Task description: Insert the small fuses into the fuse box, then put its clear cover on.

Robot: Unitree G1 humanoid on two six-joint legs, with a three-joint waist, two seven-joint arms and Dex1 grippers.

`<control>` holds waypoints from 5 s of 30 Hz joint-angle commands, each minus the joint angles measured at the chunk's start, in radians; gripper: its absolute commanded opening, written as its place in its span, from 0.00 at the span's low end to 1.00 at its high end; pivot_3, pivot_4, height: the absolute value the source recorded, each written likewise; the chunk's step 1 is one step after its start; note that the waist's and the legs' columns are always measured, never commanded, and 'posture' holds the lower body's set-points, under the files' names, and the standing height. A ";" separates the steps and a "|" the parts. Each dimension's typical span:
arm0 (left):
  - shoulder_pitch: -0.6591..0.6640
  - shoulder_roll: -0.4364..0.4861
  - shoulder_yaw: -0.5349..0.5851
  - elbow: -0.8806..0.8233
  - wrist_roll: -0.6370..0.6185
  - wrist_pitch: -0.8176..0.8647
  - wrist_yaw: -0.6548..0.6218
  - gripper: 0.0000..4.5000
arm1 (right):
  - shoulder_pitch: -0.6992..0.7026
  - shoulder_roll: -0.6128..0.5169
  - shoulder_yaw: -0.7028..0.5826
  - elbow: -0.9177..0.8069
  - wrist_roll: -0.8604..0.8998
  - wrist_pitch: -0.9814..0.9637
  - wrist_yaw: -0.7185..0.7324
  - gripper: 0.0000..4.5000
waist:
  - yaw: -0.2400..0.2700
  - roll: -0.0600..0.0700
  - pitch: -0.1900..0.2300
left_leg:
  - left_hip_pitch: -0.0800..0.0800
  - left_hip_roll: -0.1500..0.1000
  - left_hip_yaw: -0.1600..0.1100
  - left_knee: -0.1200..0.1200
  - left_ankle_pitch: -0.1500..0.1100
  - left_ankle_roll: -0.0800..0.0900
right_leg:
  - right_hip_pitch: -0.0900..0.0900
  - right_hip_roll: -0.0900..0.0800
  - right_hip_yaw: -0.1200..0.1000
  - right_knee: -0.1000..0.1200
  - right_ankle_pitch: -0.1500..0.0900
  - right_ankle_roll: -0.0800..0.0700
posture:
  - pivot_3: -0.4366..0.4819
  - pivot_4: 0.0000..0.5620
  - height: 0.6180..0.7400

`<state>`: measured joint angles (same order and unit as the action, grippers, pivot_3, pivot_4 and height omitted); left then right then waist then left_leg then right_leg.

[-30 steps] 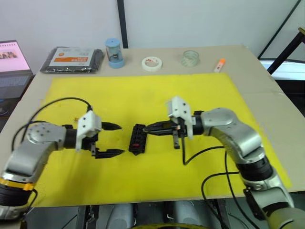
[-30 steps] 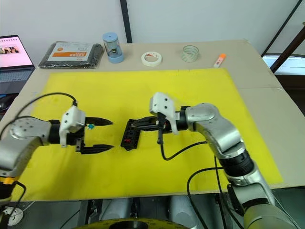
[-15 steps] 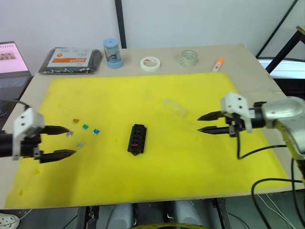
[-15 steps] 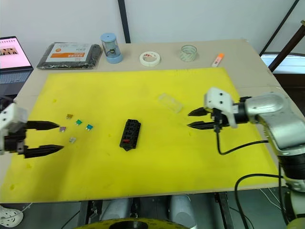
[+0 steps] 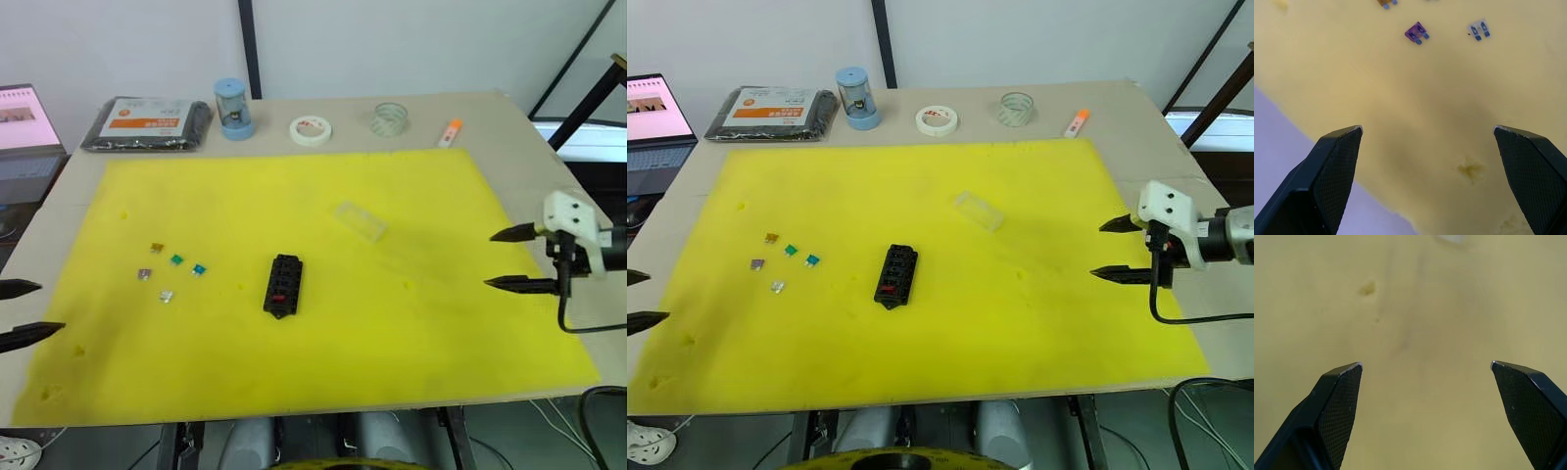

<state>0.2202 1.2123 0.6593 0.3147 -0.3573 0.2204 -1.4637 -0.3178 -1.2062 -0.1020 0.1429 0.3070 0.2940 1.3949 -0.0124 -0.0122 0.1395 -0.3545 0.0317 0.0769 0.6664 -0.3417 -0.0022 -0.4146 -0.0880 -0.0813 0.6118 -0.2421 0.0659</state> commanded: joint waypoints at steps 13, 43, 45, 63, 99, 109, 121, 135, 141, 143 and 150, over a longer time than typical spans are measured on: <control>-0.388 -0.071 -0.280 0.230 -0.047 0.199 -0.028 1.00 | -0.341 0.317 0.132 -0.430 0.235 0.342 -0.172 0.99 | -0.001 -0.001 -0.001 | -0.001 0.000 0.000 0.000 0.000 0.000 | -0.002 0.001 0.000 0.003 0.000 0.000 | 0.48 0.27 1.00; -0.680 -0.293 -0.428 0.458 -0.084 0.625 0.039 1.00 | -0.555 0.634 0.433 -0.429 0.056 0.235 -0.224 0.99 | 0.026 -0.004 -0.003 | -0.001 -0.003 0.000 0.002 0.004 -0.007 | 0.001 -0.001 -0.001 0.005 0.000 0.000 | 0.48 0.27 1.00; -0.696 -0.300 -0.436 0.471 -0.071 0.608 0.044 1.00 | -0.552 0.634 0.437 -0.431 0.050 0.232 -0.226 0.99 | 0.028 -0.004 -0.003 | -0.001 -0.004 -0.001 0.002 0.004 -0.007 | 0.002 -0.001 -0.001 0.005 0.000 0.000 | 0.48 0.27 1.00; -0.737 -0.340 -0.486 0.478 -0.026 0.545 0.021 0.96 | -0.542 0.642 0.435 -0.445 0.049 0.240 -0.235 1.00 | 0.029 -0.003 -0.003 | -0.001 -0.006 -0.007 0.003 0.004 -0.007 | 0.006 -0.002 -0.002 0.005 0.000 0.001 | 0.48 0.27 1.00; -0.613 -0.274 -0.372 0.426 -0.127 0.622 0.030 0.30 | -0.533 0.656 0.442 -0.439 0.024 0.220 -0.231 1.00 | -0.004 -0.003 -0.003 | -0.001 -0.003 -0.002 0.002 0.003 -0.005 | 0.002 -0.001 -0.002 0.003 0.001 0.001 | 0.48 0.27 1.00; -0.580 -0.265 -0.348 0.393 -0.154 0.647 0.045 0.30 | -0.533 0.657 0.444 -0.434 0.020 0.212 -0.228 1.00 | -0.004 -0.003 -0.003 | -0.001 -0.002 -0.002 0.002 0.003 -0.005 | 0.002 -0.001 -0.002 0.003 0.001 0.001 | 0.48 0.27 1.00; -0.556 -0.262 -0.339 0.369 -0.172 0.659 0.065 0.11 | -0.531 0.658 0.445 -0.434 0.021 0.210 -0.228 1.00 | -0.004 -0.003 -0.003 | -0.001 -0.002 -0.002 0.002 0.003 -0.005 | 0.001 -0.001 -0.002 0.003 0.001 0.001 | 0.48 0.27 1.00; -0.536 -0.264 -0.336 0.360 -0.188 0.652 0.078 0.00 | -0.532 0.657 0.449 -0.433 0.016 0.206 -0.225 1.00 | -0.005 -0.003 -0.003 | -0.001 -0.001 -0.002 0.002 0.003 -0.005 | 0.001 -0.001 -0.002 0.004 0.001 0.001 | 0.48 0.27 1.00; -0.543 -0.262 -0.334 0.377 -0.186 0.643 0.079 0.00 | -0.531 0.656 0.449 -0.434 0.016 0.206 -0.225 1.00 | -0.005 -0.003 -0.003 | -0.001 -0.001 -0.002 0.002 0.003 -0.005 | 0.001 -0.001 -0.002 0.004 0.001 0.001 | 0.48 0.27 1.00; -0.543 -0.262 -0.335 0.378 -0.185 0.639 0.078 0.00 | -0.530 0.656 0.450 -0.436 0.015 0.207 -0.225 1.00 | -0.005 -0.003 -0.003 | -0.001 -0.001 -0.002 0.002 0.003 -0.005 | 0.001 -0.001 -0.002 0.004 0.001 0.001 | 0.48 0.27 1.00; -0.541 -0.264 -0.282 0.170 -0.279 0.705 0.086 0.00 | -0.514 0.642 0.429 -0.451 0.034 0.234 -0.228 1.00 | -0.003 -0.005 -0.003 | -0.001 -0.001 -0.002 0.002 0.003 -0.005 | 0.001 -0.001 -0.002 0.004 0.001 0.001 | 0.48 0.27 1.00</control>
<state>-0.3127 0.9314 0.3334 0.5738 -0.5860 0.9057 -1.3800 -0.8296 -0.5610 0.3536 -0.2732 0.3234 0.5218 1.1675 -0.0150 -0.0173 0.1363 -0.3563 0.0308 0.0743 0.6682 -0.3387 -0.0073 -0.4140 -0.0892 -0.0832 0.6154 -0.2416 0.0666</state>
